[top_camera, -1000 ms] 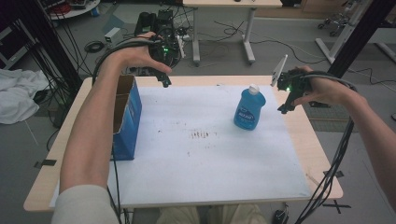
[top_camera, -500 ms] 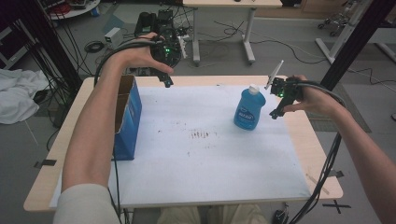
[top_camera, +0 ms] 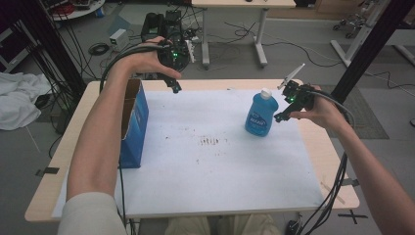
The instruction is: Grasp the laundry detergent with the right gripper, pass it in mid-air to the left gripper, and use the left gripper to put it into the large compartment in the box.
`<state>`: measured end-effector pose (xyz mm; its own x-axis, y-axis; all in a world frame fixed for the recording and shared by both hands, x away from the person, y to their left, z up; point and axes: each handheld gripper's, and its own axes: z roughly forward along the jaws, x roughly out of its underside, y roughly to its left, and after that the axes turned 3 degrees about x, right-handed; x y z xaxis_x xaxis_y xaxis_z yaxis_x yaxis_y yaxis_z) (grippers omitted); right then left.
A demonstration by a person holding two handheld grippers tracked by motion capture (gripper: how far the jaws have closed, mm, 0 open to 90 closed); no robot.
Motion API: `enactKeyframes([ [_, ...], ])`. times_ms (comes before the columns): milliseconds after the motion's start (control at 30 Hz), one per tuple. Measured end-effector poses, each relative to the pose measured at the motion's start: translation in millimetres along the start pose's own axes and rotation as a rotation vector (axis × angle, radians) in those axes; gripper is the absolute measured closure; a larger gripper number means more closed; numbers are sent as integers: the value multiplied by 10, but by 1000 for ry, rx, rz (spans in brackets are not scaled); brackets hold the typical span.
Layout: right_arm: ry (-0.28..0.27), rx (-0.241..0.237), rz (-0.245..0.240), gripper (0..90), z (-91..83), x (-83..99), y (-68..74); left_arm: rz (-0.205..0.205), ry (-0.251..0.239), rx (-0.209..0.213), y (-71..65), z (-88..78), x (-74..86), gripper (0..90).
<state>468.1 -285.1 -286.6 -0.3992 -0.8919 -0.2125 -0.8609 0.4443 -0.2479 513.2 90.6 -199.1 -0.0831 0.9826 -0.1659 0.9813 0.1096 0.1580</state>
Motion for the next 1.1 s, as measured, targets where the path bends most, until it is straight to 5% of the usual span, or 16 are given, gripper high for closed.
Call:
enactKeyframes([
  [33, -71, -6, 122, 120, 17, 28, -21, 0, -6, -2, 6, 5, 2, 129],
  [67, -164, -22, 176, 120, 74, 57, -10, 0, -3, -2, 6, 5, 3, 129],
  [167, -196, -32, 180, 120, 109, 61, -2, 0, -1, 1, 0, -5, -2, 129],
  [200, -59, -3, 102, 120, 16, 22, -19, -1, 0, 0, 0, 2, 0, 129],
  [233, -75, -5, 126, 120, 18, 30, -24, -2, -13, -5, 8, 0, 0, 129],
  [267, -214, -34, 176, 120, 130, 62, 0, 0, -11, -1, 6, 4, -3, 129],
  [333, -281, -55, 170, 120, 297, 51, -18, 1, -7, -2, 5, 5, -2, 129],
  [633, -352, -96, 186, 120, 426, 20, -24, 3, -7, -3, 6, 5, -2, 130],
  [667, -283, -57, 172, 120, 301, 50, -21, 0, -12, -8, 10, -8, 17, 129],
  [700, -355, -91, 177, 120, 428, 20, -29, -1, -12, -8, 12, -7, 23, 130],
  [733, -359, -105, 192, 120, 432, 19, -21, 1, -10, -3, 10, 0, -2, 130],
  [767, -246, -47, 170, 120, 182, 63, 1, 0, -10, -9, 11, -8, 22, 130],
  [800, -357, -102, 189, 120, 430, 20, -23, 0, -13, -5, 9, -4, 11, 130],
  [833, -328, -86, 183, 120, 400, 25, -29, 0, -8, -11, 14, -7, 31, 130],
  [867, -388, -102, 193, 120, 477, -5, -7, 0, -8, -10, 14, -6, 30, 130],
  [1100, -401, -119, 191, 120, 528, -8, 2, -4, -9, -13, 17, -9, 35, 130],
])
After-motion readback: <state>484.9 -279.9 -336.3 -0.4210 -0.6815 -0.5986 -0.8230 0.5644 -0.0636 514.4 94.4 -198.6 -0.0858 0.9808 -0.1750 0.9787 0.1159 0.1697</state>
